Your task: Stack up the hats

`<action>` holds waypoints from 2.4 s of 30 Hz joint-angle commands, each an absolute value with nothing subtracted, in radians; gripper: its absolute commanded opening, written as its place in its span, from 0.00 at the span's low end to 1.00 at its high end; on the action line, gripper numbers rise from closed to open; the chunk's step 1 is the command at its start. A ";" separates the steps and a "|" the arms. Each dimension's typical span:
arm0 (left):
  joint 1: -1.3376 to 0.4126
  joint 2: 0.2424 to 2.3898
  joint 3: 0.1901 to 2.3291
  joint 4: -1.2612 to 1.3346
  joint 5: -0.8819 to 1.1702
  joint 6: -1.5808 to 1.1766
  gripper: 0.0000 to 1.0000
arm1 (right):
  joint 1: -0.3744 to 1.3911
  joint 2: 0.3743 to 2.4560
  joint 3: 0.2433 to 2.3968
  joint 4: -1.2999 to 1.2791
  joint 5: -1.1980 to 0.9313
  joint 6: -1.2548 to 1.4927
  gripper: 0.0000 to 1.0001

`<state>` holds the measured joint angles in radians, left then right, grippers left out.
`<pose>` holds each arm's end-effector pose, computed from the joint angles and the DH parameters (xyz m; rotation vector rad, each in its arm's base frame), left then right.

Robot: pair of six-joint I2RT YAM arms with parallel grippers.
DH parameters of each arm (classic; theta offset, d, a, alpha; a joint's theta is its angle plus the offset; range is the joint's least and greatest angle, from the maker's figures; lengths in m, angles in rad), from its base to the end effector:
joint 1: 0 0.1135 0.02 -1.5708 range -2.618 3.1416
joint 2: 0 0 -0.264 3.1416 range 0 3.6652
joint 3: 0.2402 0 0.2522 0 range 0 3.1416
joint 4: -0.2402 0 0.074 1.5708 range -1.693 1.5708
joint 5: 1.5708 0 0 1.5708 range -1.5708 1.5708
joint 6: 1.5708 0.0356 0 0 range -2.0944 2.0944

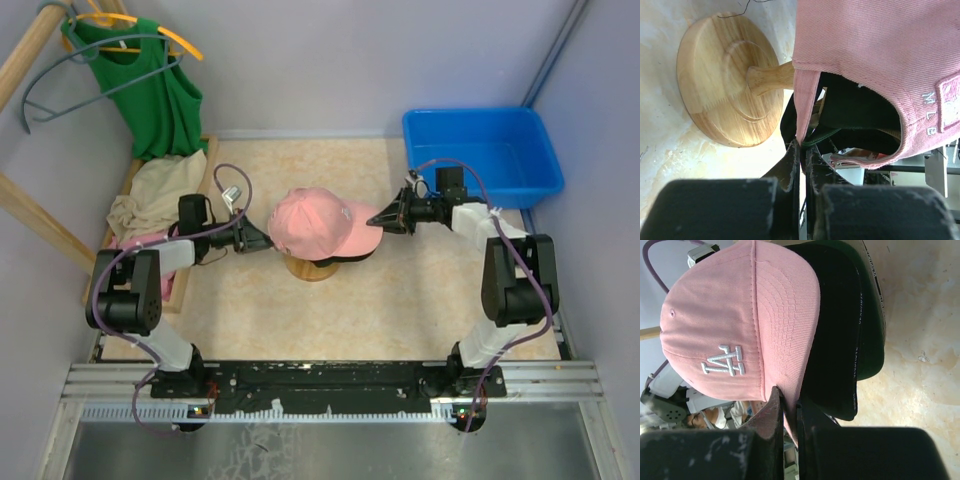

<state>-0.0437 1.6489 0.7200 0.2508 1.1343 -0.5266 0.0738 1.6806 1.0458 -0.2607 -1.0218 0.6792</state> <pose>0.3030 -0.0455 0.1606 0.1201 2.2046 -1.5752 0.3365 0.0553 0.2067 0.2684 2.4664 1.5832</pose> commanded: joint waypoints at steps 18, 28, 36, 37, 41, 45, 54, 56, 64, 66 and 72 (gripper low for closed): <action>-0.011 1.486 0.665 0.160 1.014 -0.679 0.27 | 0.063 1.560 1.151 -0.421 -0.539 0.599 0.42; -0.011 1.433 0.670 0.266 1.035 -0.784 0.36 | 0.064 1.565 1.146 -0.418 -0.551 0.600 0.42; -0.011 1.406 0.671 0.342 1.049 -0.860 0.41 | 0.064 1.562 1.153 -0.429 -0.551 0.598 0.41; -0.011 1.399 0.673 0.349 1.051 -0.870 0.41 | 0.064 1.563 1.154 -0.429 -0.552 0.598 0.41; -0.012 1.379 0.685 0.355 1.048 -0.889 0.42 | 0.063 1.565 1.154 -0.431 -0.557 0.598 0.41; -0.011 1.365 0.695 0.335 1.045 -0.885 0.42 | 0.065 1.566 1.152 -0.428 -0.563 0.597 0.41; 0.015 1.312 0.714 0.283 1.041 -0.870 0.45 | 0.063 1.571 1.139 -0.413 -0.578 0.600 0.42; 0.027 1.300 0.715 0.265 1.044 -0.861 0.45 | 0.064 1.572 1.137 -0.411 -0.580 0.602 0.42; 0.059 1.266 0.716 0.222 1.043 -0.839 0.47 | 0.064 1.573 1.142 -0.413 -0.588 0.606 0.42; 0.078 1.256 0.720 0.194 1.030 -0.813 0.47 | 0.065 1.571 1.145 -0.419 -0.589 0.604 0.42; 0.163 1.215 0.745 0.095 0.868 -0.648 0.48 | 0.064 1.511 1.158 -0.469 -0.561 0.577 0.42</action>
<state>0.1162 1.2629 0.7078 0.1467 0.9859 -0.7712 0.0628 1.6028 1.1019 -0.4526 -0.5690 0.6067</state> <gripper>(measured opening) 0.475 0.417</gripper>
